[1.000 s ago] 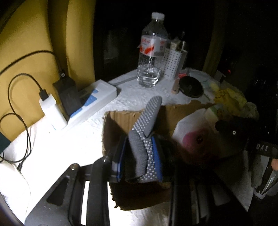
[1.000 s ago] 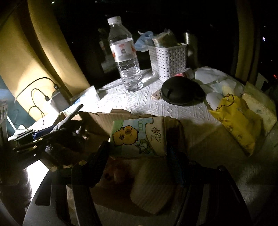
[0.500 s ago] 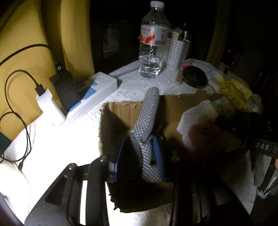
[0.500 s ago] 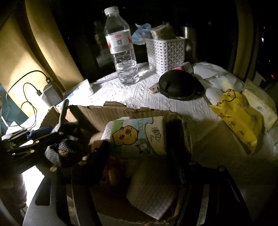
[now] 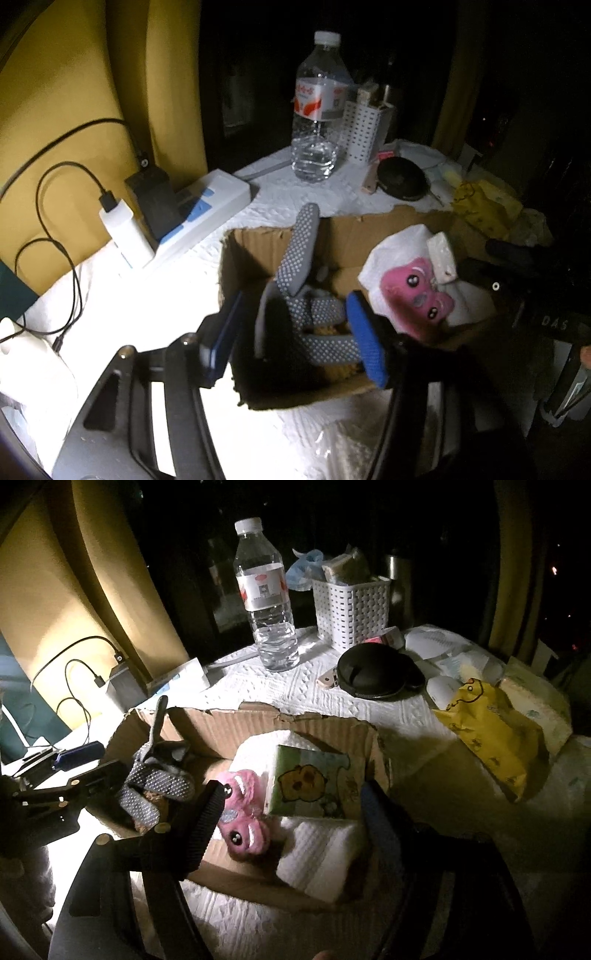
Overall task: Organize soft objects
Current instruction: 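Open the left tool to drop the glove while the right tool releases the tissue pack in the box, then withdraw both tools from the box toward the cotton swabs and bubble wrap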
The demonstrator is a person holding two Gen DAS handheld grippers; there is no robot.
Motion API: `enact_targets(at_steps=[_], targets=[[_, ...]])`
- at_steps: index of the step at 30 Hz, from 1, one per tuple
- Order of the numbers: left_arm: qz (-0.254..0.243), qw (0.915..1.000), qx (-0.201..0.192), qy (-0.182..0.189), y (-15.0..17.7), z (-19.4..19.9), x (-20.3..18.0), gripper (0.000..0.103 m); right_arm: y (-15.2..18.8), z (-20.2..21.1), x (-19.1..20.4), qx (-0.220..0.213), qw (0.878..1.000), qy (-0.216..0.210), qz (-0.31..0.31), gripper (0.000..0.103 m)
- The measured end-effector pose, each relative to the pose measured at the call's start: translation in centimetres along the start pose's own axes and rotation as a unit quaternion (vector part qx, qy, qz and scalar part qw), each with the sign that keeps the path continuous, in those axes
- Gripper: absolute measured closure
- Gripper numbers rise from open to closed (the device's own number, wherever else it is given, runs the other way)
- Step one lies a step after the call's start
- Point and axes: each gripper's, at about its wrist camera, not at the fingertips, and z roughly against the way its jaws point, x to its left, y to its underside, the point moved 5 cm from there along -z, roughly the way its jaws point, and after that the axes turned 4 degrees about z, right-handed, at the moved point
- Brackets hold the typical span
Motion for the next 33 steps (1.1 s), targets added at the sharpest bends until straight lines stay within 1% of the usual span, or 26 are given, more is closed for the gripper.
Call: enact_targets(at_steps=[21, 22, 24, 26, 33], targets=[[-0.003, 0.9996, -0.026, 0.011, 1.7, 5.9, -1.3, 0.042, 1.7, 5.8, 2.5, -0.024, 1.000, 0.001, 0.010, 0.024], [-0.002, 0.9996, -0.027, 0.012, 1.9, 6.2, -1.3, 0.040, 1.8, 6.0, 2.6, -0.025, 1.000, 0.001, 0.010, 0.024], [0.004, 0.9994, -0.031, 0.012, 2.2, 6.9, -1.0, 0.022, 2.0, 6.4, 2.9, -0.027, 1.000, -0.001, 0.010, 0.024], [0.008, 0.9992, -0.036, 0.014, 2.6, 7.6, -0.8, 0.019, 2.3, 6.7, 3.3, -0.027, 1.000, -0.002, 0.010, 0.024], [0.009, 0.9992, -0.040, 0.006, 3.9, 9.3, 0.0, 0.019, 3.6, 7.3, 5.1, -0.022, 0.999, -0.019, 0.019, 0.024]])
